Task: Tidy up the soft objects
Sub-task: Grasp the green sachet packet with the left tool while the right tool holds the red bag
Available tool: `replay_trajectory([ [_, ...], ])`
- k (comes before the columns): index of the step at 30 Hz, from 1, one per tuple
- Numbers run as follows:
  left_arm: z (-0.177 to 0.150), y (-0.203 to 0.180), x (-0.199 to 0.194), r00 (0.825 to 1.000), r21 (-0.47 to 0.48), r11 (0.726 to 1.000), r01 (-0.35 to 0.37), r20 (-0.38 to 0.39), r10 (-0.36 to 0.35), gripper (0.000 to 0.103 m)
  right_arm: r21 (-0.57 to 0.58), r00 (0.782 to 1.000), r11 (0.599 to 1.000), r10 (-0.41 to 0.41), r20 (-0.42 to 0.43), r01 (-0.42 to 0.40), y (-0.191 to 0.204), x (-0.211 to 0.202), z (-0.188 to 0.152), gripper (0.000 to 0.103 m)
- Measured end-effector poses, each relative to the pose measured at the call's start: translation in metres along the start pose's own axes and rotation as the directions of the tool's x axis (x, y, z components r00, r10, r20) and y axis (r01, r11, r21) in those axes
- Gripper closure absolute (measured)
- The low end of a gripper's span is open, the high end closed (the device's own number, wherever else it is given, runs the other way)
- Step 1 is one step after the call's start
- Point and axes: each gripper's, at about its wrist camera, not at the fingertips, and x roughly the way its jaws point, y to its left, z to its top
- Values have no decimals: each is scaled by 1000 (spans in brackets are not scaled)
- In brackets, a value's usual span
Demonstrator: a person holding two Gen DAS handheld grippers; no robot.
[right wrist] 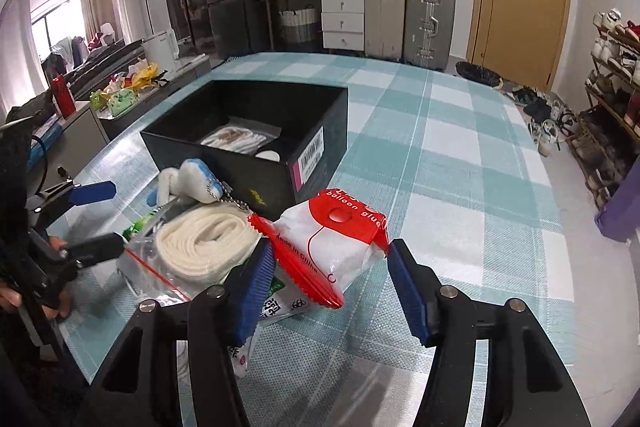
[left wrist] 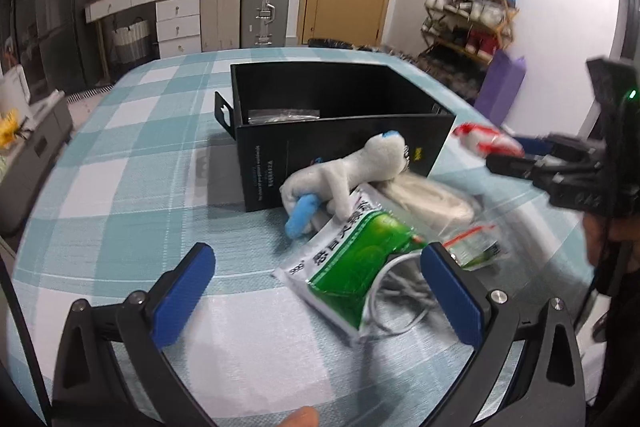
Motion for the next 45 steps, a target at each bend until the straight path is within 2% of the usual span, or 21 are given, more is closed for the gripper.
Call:
replay_trajectory([
  [11,6,26,3,1000,-123,992,18,-22,-21,0,2,1000,1000,-7,14,7,0,-6,2,44],
  [18,22,9,16,996,-148,986,73,-35,-79,0,0,1000,1000,-10,20,10,1,-9,3,44],
  [23,28,-8,29,997,-81,997,2,-81,-9,0,1,1000,1000,-13,19,13,1,-9,3,44],
  [28,20,9,21,994,-125,992,-9,-106,-5,0,5,1000,1000,-15,23,15,0,-10,4,44],
  [30,16,17,19,993,-127,991,-32,-121,17,0,6,1000,1000,-15,23,15,-1,-10,4,44],
  [36,7,34,13,991,-141,989,-45,-135,26,0,3,1000,1000,-11,25,11,-2,-10,5,44],
  [45,3,44,22,981,-236,970,67,-160,-107,0,2,1000,1000,-9,24,9,-1,-10,5,44],
])
